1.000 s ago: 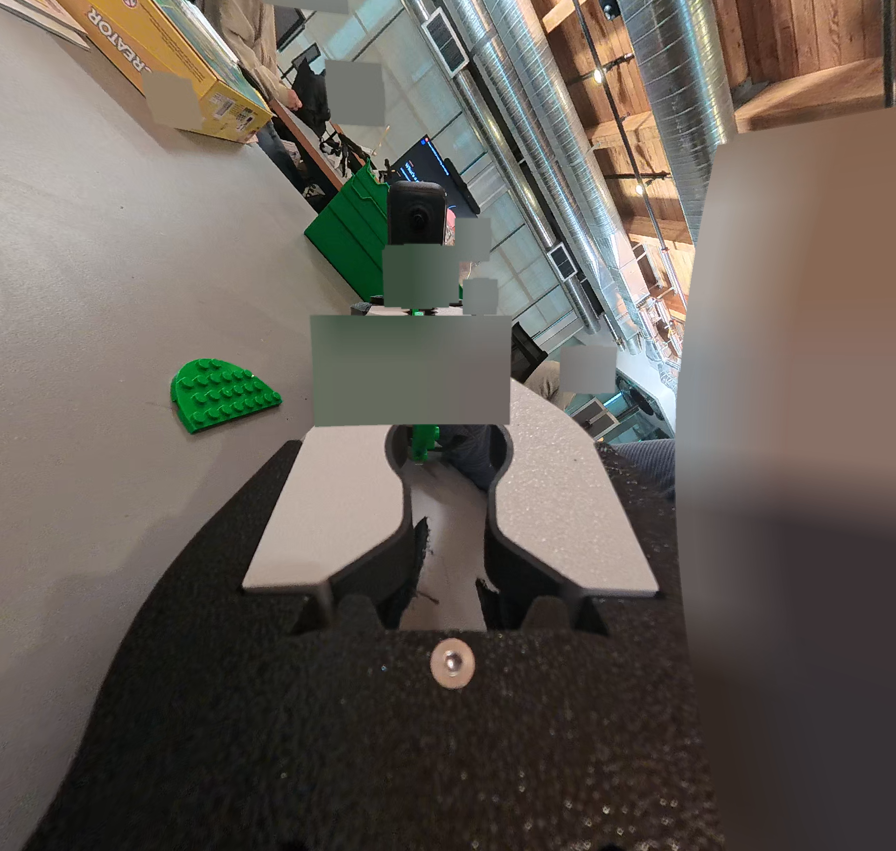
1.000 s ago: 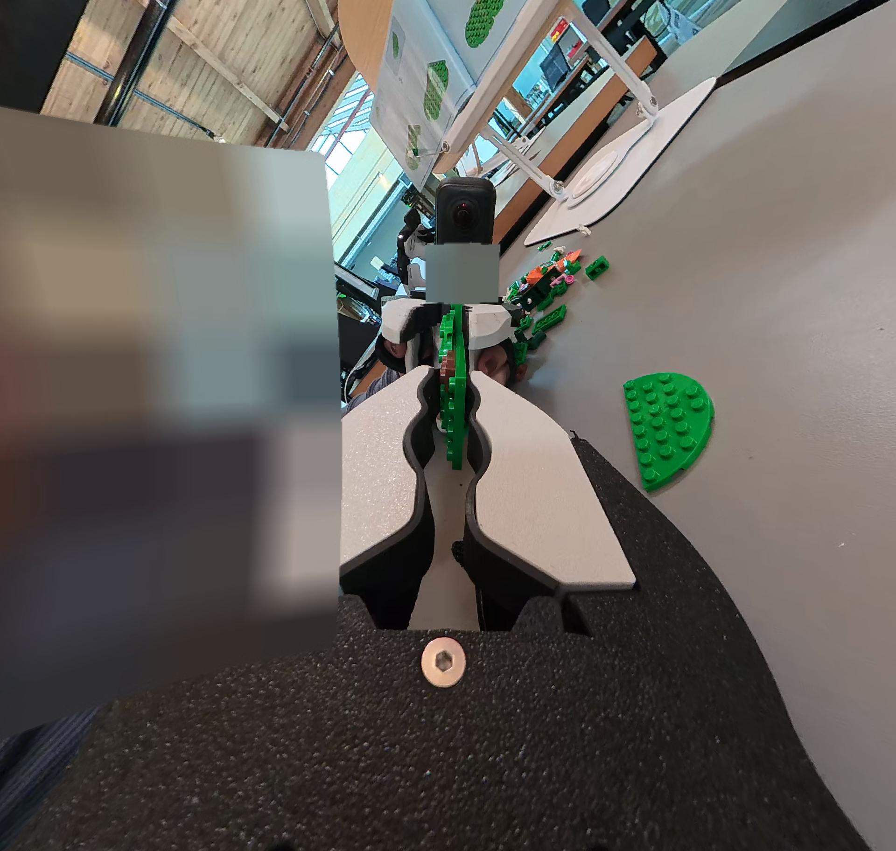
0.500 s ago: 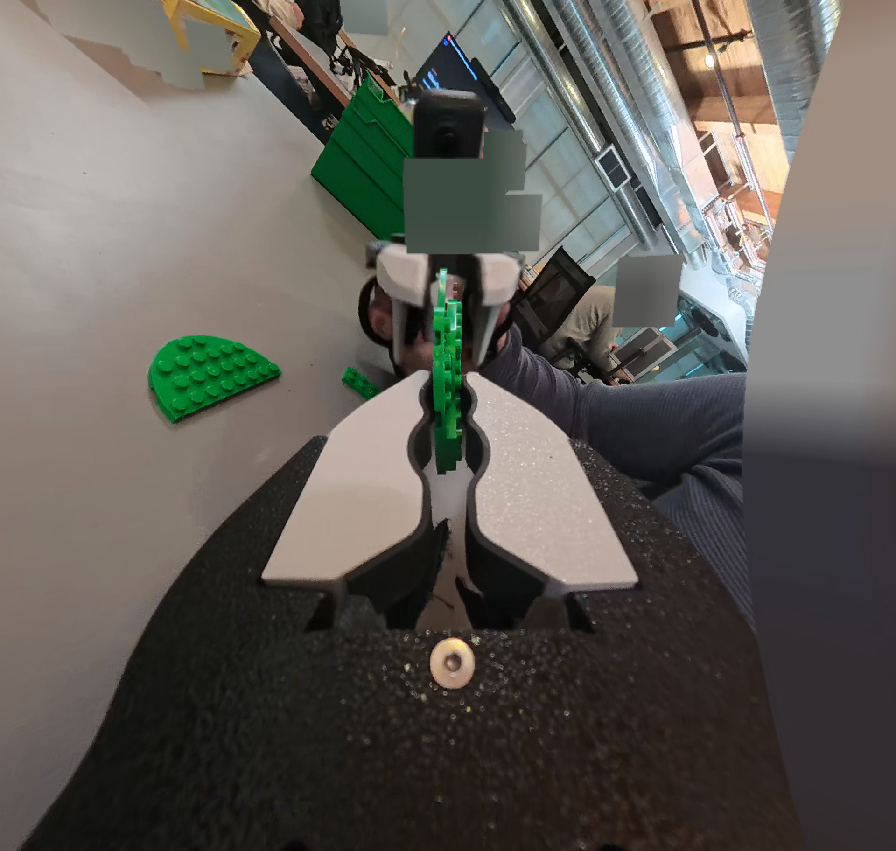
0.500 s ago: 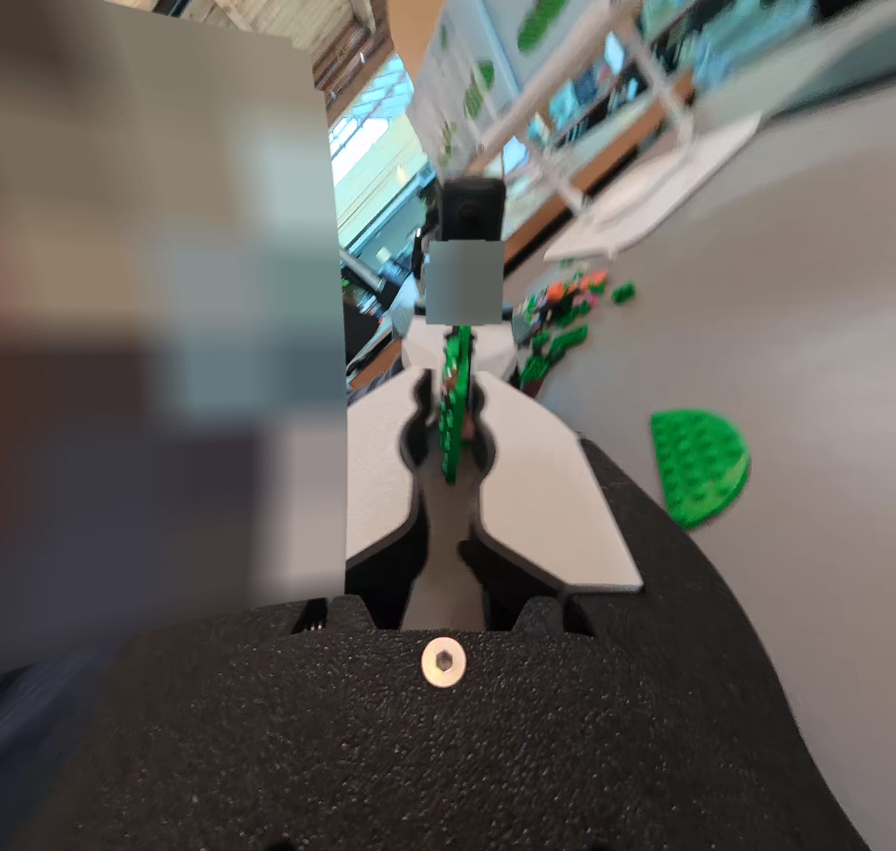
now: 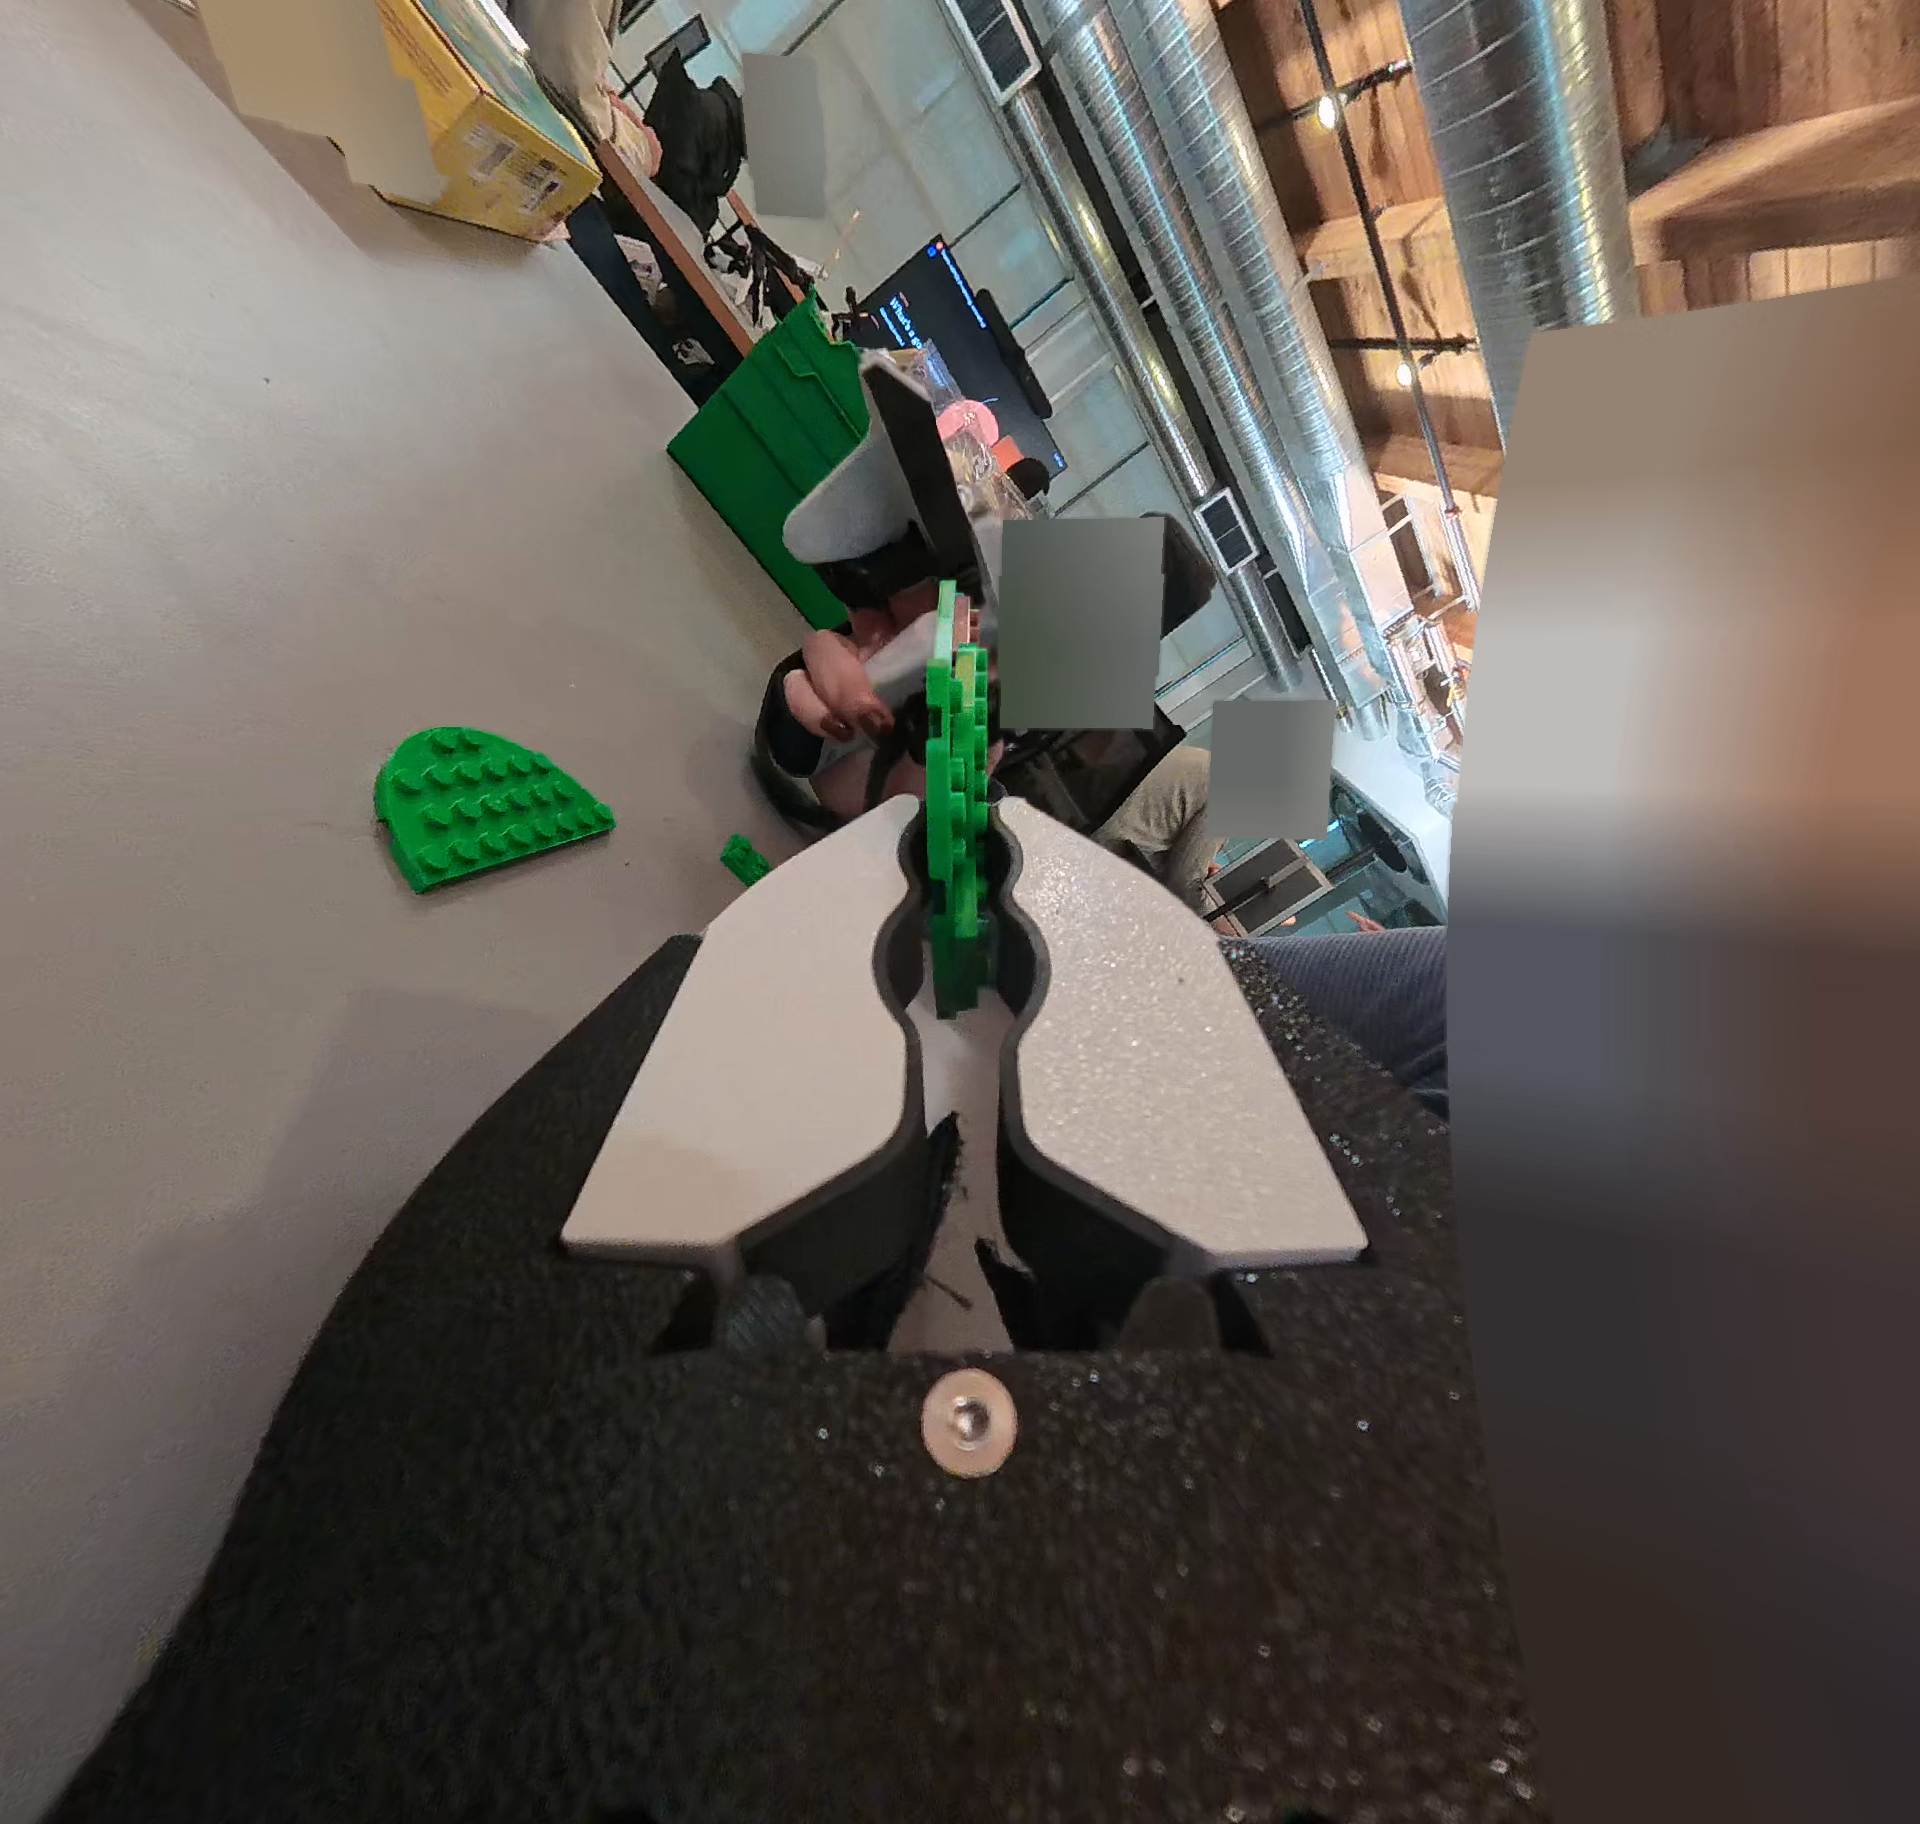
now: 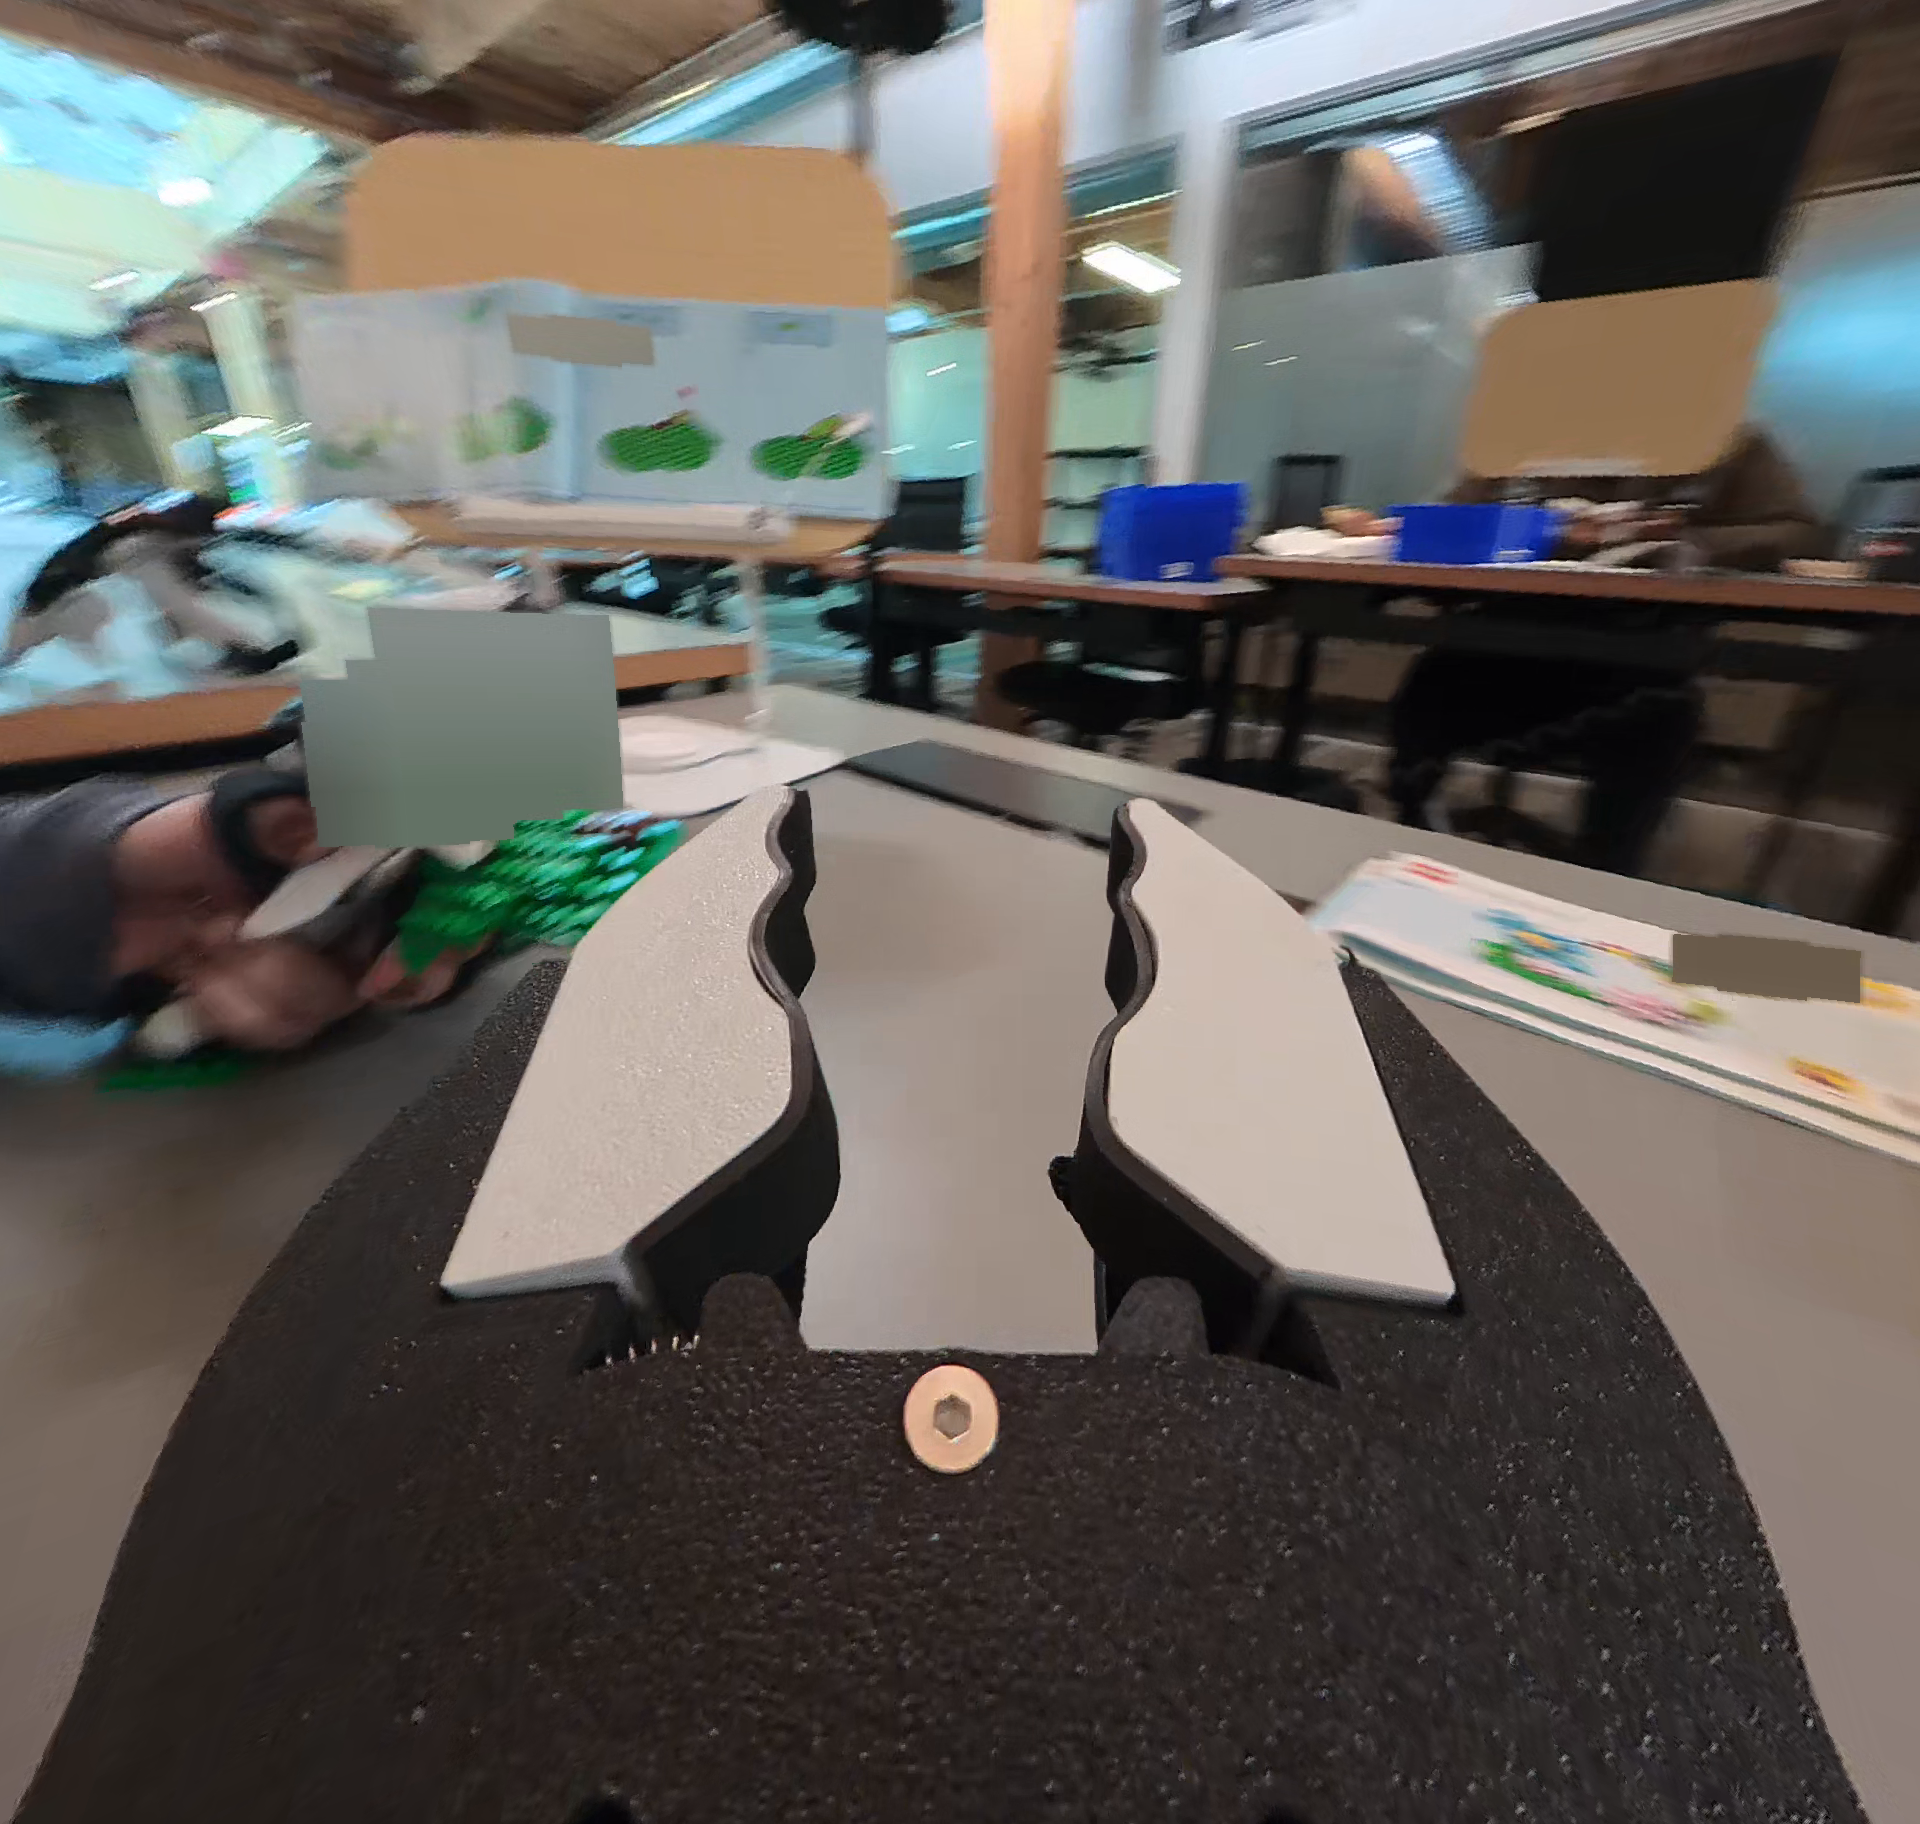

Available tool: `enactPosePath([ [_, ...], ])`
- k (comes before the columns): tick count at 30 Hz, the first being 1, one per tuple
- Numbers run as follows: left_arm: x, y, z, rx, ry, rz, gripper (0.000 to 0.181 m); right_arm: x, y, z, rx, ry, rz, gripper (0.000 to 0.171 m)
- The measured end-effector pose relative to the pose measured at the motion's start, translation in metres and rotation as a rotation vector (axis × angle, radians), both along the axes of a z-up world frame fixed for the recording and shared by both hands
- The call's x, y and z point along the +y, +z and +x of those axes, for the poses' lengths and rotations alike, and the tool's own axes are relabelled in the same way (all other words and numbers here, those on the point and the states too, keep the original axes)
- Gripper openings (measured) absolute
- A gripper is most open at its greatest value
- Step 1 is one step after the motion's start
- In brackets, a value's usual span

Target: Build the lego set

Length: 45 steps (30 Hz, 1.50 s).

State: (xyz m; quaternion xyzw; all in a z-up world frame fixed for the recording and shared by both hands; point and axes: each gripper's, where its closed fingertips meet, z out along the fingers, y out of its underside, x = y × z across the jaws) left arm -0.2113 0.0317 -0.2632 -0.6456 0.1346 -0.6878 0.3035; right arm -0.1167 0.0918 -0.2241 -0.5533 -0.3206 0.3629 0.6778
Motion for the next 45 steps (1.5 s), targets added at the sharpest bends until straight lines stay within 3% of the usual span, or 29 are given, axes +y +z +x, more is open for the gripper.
enactPosePath([
  [3, -0.001, -0.001, 0.001, 0.011, -0.003, 0.002, 0.008, -0.026, -0.010, -0.026, -0.124, 0.215, 0.020, 0.053],
  [5, -0.002, -0.004, 0.003, 0.034, -0.014, 0.004, 0.008, -0.044, -0.031, -0.038, -0.350, 0.339, 0.022, 0.056],
  [8, -0.007, -0.011, 0.010, 0.108, -0.044, 0.019, 0.008, -0.053, -0.059, -0.040, -0.711, 0.317, 0.105, 0.067],
  [11, -0.016, -0.022, 0.020, 0.219, -0.095, 0.054, 0.008, -0.059, -0.068, -0.041, -0.954, 0.246, 0.268, 0.064],
  [14, -0.027, -0.034, 0.027, 0.309, -0.164, 0.056, 0.008, -0.068, -0.080, -0.043, -1.111, 0.250, 0.327, 0.053],
  [17, -0.030, -0.032, 0.027, 0.286, -0.188, 0.052, 0.008, -0.072, -0.088, -0.043, -1.191, 0.263, 0.356, 0.047],
  [23, -0.028, -0.025, 0.024, 0.227, -0.178, 0.052, 0.008, -0.071, -0.088, -0.051, -1.175, 0.262, 0.325, 0.038],
  [26, -0.013, -0.016, 0.015, 0.142, -0.073, 0.016, 0.039, -0.058, -0.079, -0.053, -1.083, 0.181, 0.269, 0.038],
  [28, -0.002, -0.011, 0.007, 0.067, -0.021, -0.046, 0.050, -0.046, -0.073, -0.054, -1.001, 0.100, 0.224, 0.038],
  [34, 0.012, -0.007, -0.006, -0.023, 0.049, -0.119, 0.046, -0.010, -0.059, -0.049, -0.701, -0.159, 0.073, 0.037],
  [38, 0.010, -0.011, -0.002, 0.019, 0.040, -0.112, 0.044, 0.003, -0.069, -0.045, -0.676, -0.258, 0.074, 0.037],
  [45, 0.011, -0.011, -0.003, 0.002, 0.041, -0.130, 0.040, 0.004, -0.049, -0.040, -0.613, -0.340, 0.180, 0.037],
])
